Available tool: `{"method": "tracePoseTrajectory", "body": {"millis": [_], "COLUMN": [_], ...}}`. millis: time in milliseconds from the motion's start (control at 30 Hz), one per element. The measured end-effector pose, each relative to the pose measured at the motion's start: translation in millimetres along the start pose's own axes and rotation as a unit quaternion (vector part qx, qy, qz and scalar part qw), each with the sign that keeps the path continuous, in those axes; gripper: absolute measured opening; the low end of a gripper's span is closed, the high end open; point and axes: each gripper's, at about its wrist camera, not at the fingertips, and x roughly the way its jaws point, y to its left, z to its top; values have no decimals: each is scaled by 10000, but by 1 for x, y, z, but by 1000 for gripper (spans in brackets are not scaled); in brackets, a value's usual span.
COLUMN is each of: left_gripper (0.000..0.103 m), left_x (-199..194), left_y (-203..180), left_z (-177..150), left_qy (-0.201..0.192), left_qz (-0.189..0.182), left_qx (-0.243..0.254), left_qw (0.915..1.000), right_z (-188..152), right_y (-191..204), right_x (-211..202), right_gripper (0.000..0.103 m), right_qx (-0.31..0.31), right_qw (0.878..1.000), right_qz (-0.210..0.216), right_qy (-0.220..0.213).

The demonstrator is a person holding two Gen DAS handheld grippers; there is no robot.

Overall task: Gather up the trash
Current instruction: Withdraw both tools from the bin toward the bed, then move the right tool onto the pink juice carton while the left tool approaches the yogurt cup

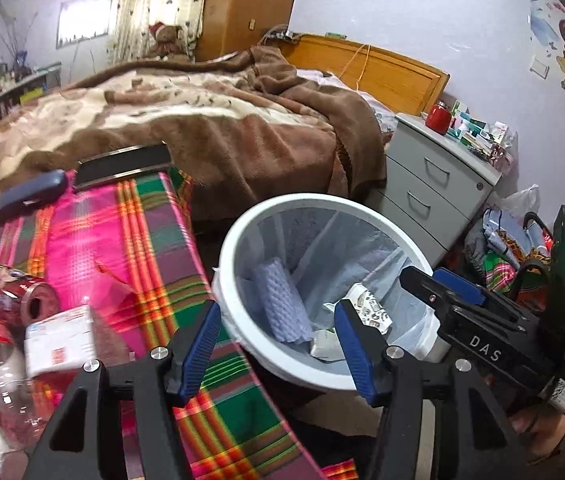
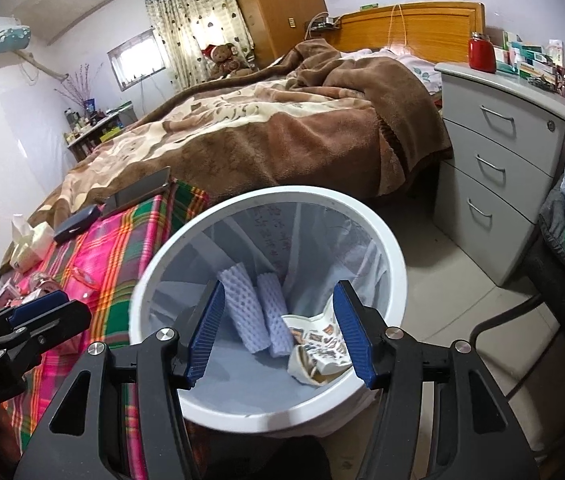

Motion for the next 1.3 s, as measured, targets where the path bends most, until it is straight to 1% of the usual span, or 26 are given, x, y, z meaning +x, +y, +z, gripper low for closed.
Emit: {"method": "tracePoseTrajectory", "body": {"millis": [100, 233, 500, 600, 700, 800, 900, 1033, 1100, 1167, 1300], "left_gripper": [59, 59, 59, 59, 59, 59, 59, 59, 59, 59, 59], "left_x": [-11, -26, -57, -69, -79, -89, -98, -111, -119, -126, -136], "left_y": [5, 10, 23, 30, 38, 47, 58, 72, 82, 94, 114], "left_z": [-4, -11, -23, -29, -37, -47, -57, -68, -74, -79, -88], "left_qy": [-53, -151, -361, -433, -457, -507, -527, -675, -698, -763, -769], "left_qz": [11, 154, 223, 359, 386, 520, 606, 818, 816, 905, 1030], "left_qx": [-70, -78, -187, -211, -293, -315, -423, -473, -565, -682, -819], "left_qw": [10000, 9997, 9989, 9982, 9978, 9969, 9959, 9932, 9926, 9906, 9883], "right_z": [-1, -3, -10, -14, -18, -23, -29, -35, -38, -40, -44], "right_y": [7, 16, 35, 44, 54, 63, 73, 86, 95, 101, 115], "right_x": [-5, -11, -22, -26, -29, -31, -32, -30, -29, -28, -25], "right_gripper": [58, 58, 58, 58, 58, 58, 58, 58, 58, 58, 58], "right_qx": [-66, -131, -268, -318, -376, -429, -503, -591, -674, -739, -867], "right_qw": [10000, 9998, 9990, 9984, 9977, 9969, 9959, 9945, 9935, 9926, 9906], "right_qz": [23, 97, 274, 377, 488, 589, 691, 828, 892, 939, 1047], "right_qy": [-69, -132, -226, -271, -296, -300, -306, -256, -228, -220, -160]}}
